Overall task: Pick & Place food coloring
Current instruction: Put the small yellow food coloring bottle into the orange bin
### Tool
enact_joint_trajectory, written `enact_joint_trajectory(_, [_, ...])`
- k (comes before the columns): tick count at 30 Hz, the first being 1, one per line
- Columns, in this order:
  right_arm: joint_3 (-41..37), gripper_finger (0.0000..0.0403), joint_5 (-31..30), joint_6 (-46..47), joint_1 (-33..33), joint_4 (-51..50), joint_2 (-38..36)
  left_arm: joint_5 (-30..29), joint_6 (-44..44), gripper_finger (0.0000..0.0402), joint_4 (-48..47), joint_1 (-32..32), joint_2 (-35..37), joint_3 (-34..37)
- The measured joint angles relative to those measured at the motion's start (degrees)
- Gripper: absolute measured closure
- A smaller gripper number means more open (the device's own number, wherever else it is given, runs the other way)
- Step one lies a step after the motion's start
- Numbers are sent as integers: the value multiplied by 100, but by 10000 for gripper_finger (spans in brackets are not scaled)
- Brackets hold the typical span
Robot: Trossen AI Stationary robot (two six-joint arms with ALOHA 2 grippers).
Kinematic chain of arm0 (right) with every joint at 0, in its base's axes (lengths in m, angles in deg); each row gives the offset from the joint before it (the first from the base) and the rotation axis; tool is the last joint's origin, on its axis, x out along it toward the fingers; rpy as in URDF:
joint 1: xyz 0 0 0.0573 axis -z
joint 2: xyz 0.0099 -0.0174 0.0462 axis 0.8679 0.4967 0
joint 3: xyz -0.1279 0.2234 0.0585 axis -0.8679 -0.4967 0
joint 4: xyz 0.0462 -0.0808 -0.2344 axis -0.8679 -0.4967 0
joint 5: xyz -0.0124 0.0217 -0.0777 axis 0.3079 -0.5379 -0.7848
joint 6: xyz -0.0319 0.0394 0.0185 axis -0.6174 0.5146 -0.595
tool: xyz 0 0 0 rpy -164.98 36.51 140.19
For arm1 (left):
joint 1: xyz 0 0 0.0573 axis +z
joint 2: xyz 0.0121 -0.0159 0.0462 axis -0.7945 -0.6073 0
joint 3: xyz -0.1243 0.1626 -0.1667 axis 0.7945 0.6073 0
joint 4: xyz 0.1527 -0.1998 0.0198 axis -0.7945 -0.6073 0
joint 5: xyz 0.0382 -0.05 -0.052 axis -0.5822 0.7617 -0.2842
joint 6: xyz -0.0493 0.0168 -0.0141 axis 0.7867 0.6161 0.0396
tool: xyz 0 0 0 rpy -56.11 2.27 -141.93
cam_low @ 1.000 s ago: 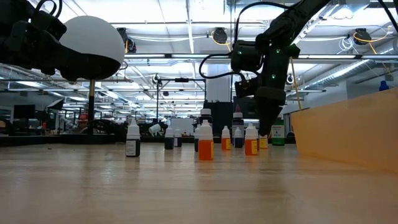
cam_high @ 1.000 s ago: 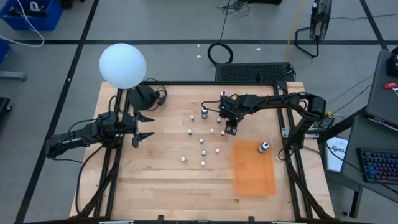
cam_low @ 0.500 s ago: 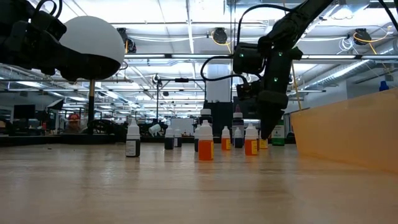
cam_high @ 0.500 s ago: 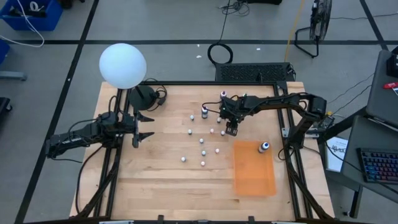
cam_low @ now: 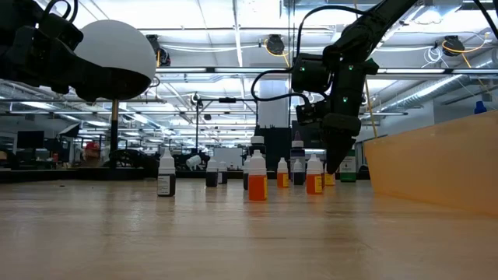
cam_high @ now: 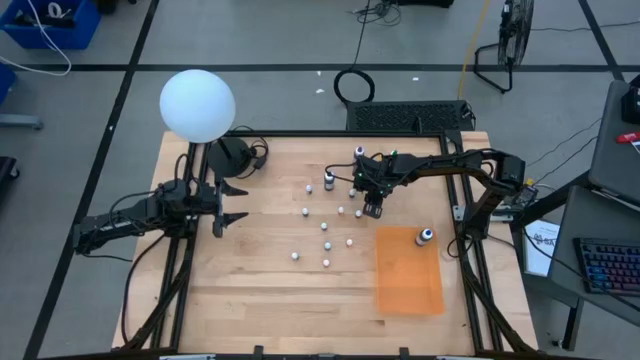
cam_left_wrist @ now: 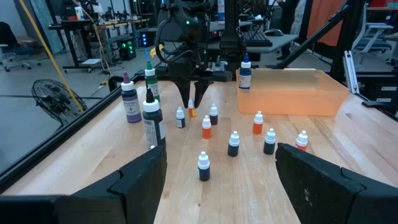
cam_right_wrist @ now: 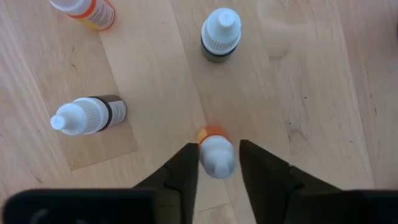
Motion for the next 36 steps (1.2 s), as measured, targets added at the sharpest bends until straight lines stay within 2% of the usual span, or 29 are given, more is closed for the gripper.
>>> enact_joint_trajectory(4, [0, 355, -1, -228, -12, 19, -12, -1, 0, 103, 0, 0, -1, 0])
enact_joint_trajectory(9, [17, 356, -73, -405, -159, 37, -260, 0, -2, 103, 0, -1, 1, 0])
enact_joint_trajectory(15, [158, 356, -495, -227, -619, -326, -1033, -2, -2, 103, 1, 1, 1, 0])
enact_joint_trajectory(19, [238, 356, -502, 408, -1196, -923, -1700, -1, -1, 103, 2, 1, -1, 0])
enact_joint_trajectory(23, [240, 356, -509, 1420, -1967, -1580, -2353, 0, 0, 103, 5, 1, -1, -2])
enact_joint_trajectory(26, [240, 356, -856, 2304, -2651, -2026, -2667, -2, 0, 103, 27, -1, -1, 0])
enact_joint_trajectory(31, [240, 356, -1365, 3545, -3713, -2570, -2699, -2, -2, 103, 36, -1, -1, -2])
enact_joint_trajectory(34, [238, 356, -1326, 4210, -4262, -2743, -2521, 0, -2, 103, 36, 1, -1, 0])
enact_joint_trajectory(36, [238, 356, -984, 4533, -4583, -2768, -2401, -2, -2, 103, 37, 1, -1, -1])
